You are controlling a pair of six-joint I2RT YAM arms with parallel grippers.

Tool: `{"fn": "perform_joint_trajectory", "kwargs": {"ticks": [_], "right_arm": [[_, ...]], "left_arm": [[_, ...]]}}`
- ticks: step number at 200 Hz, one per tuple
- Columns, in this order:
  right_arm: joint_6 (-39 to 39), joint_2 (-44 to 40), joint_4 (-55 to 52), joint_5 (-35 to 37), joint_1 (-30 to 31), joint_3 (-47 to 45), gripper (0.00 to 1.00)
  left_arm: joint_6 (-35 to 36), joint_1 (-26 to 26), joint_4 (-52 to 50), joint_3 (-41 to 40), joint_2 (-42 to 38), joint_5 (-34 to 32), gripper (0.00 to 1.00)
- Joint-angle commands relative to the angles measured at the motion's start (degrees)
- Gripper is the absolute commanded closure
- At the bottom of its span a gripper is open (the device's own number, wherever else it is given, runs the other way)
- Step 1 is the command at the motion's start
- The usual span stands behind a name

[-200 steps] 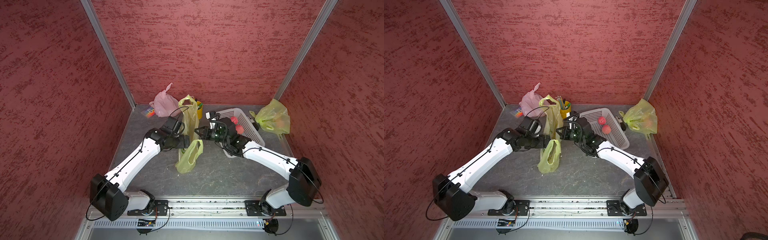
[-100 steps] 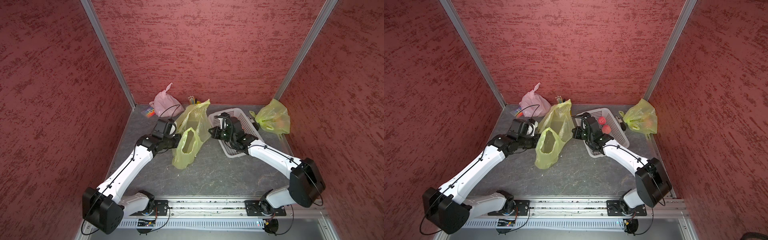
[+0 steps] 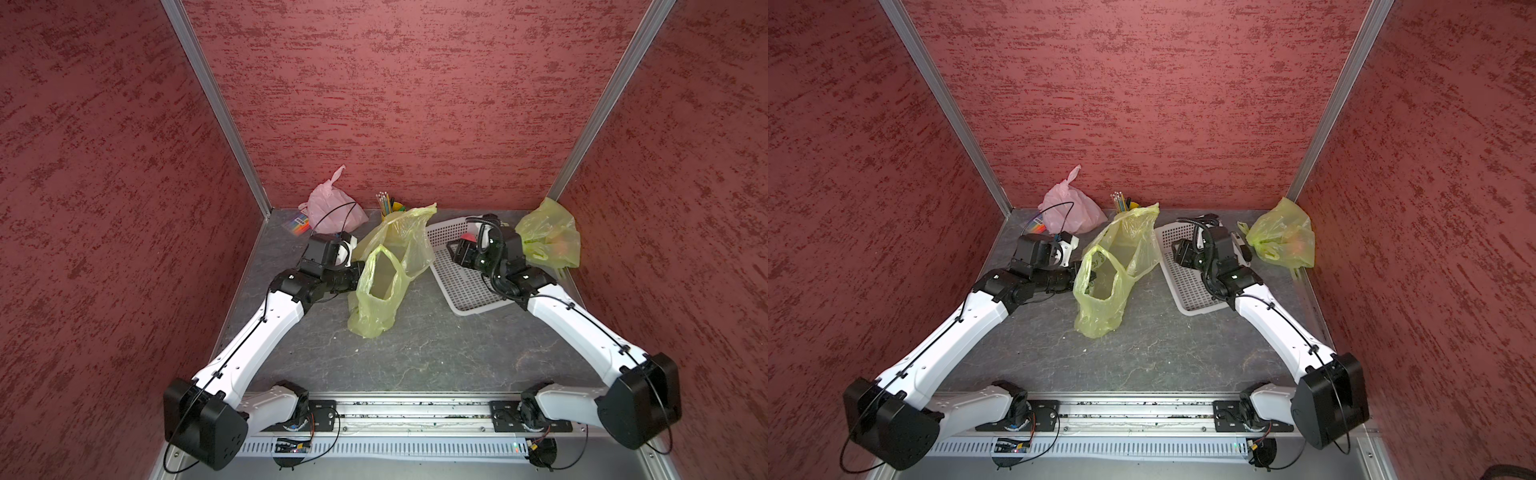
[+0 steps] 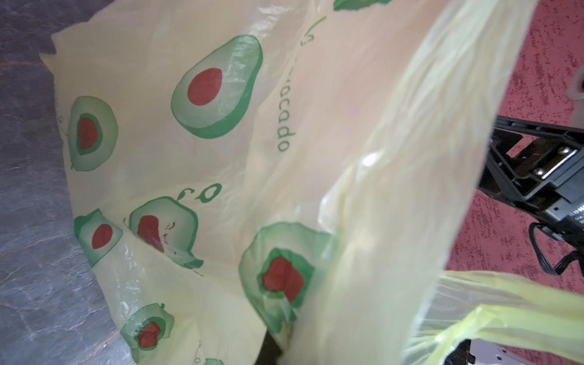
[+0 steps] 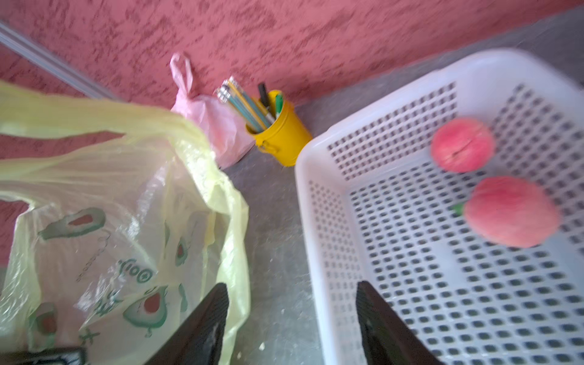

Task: Place the peach into a plastic bag & tie a knot
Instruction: Pick up the plastic bag at the center of the board, then pick up the peach from the basket.

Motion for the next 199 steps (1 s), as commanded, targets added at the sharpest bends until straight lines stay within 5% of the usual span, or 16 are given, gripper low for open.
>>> {"fn": "perform_joint_trajectory", "kwargs": {"ticks": [1, 110, 199], "right_arm": [[-2.4, 3.5, -5.4, 5.0, -3.6, 1.4, 0.26], [-3.6, 34.4, -6.5, 17.4, -8.8, 16.7, 0.01], [-2.9, 41.0, -6.1, 16.8, -9.0, 19.1, 0.08]], "left_arm": [[-0.3, 0.2, 5.1, -1.2, 1.4, 4.6, 1.0], [-0.8, 1.3, 11.7, -5.9, 1.6, 9.4, 1.0], [-1.8, 2.3, 13.4, -8.3, -0.1, 10.9, 1.0]]}}
